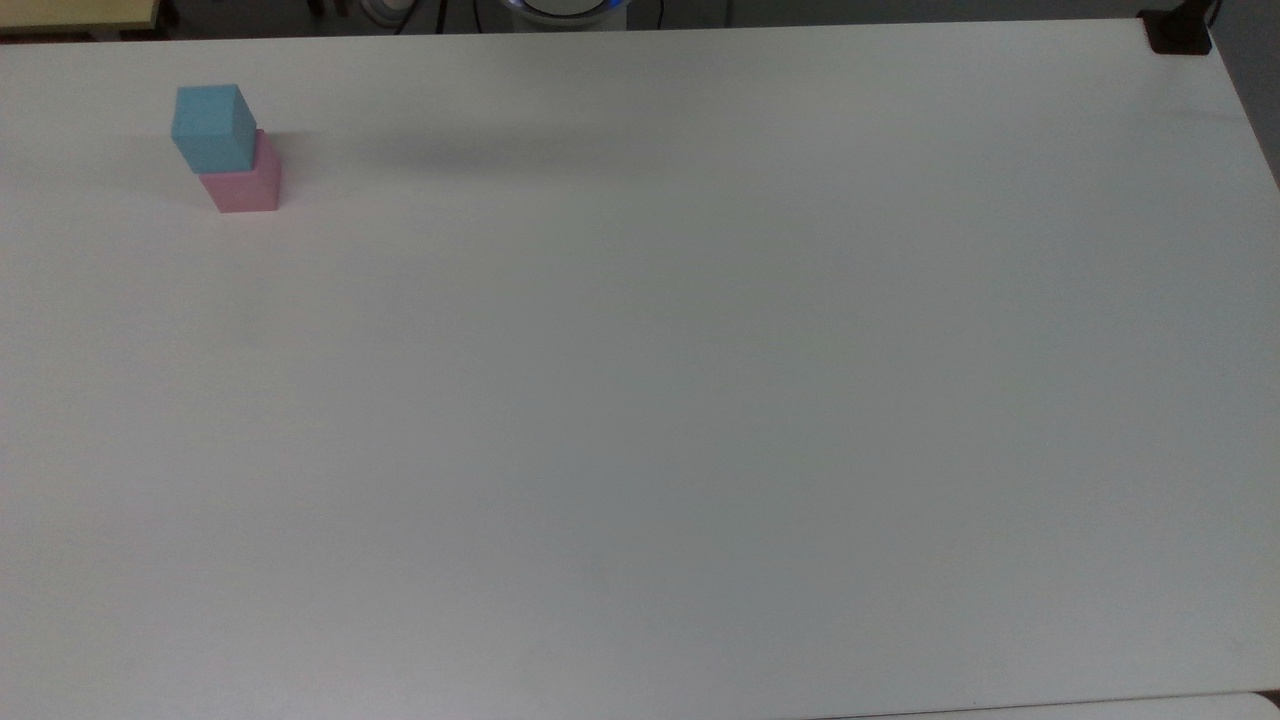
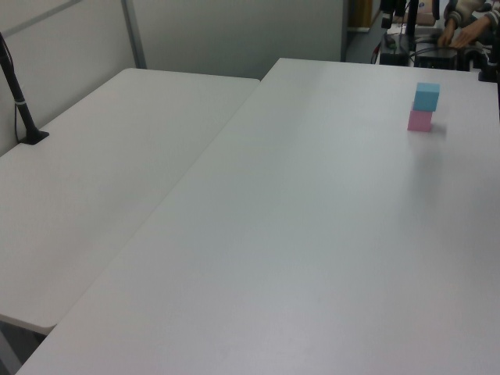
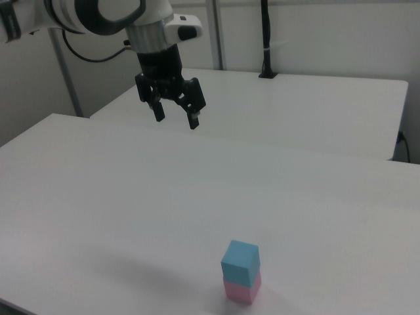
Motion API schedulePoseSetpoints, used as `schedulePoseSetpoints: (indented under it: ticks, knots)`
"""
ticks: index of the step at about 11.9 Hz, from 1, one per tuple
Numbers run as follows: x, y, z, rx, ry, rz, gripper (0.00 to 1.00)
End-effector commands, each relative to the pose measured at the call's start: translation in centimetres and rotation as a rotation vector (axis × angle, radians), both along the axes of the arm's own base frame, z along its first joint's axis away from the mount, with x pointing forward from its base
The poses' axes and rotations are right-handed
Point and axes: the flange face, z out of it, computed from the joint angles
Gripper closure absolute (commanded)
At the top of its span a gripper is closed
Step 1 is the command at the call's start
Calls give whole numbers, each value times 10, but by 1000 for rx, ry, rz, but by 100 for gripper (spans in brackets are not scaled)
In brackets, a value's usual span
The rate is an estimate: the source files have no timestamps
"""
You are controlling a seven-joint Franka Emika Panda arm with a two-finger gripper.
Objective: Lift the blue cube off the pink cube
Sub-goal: 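Move the open gripper toward the stacked blue and pink cubes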
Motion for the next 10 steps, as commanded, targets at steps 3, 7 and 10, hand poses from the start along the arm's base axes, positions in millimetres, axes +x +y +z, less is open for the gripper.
schedulePoseSetpoints:
  ticks: [3,7,10]
  knots:
    - [-35,-59,-16,-45,150,166,0]
    - [-70,-132,-45,-14,165,145,0]
    - [-79,-163,-103,25,90,234,0]
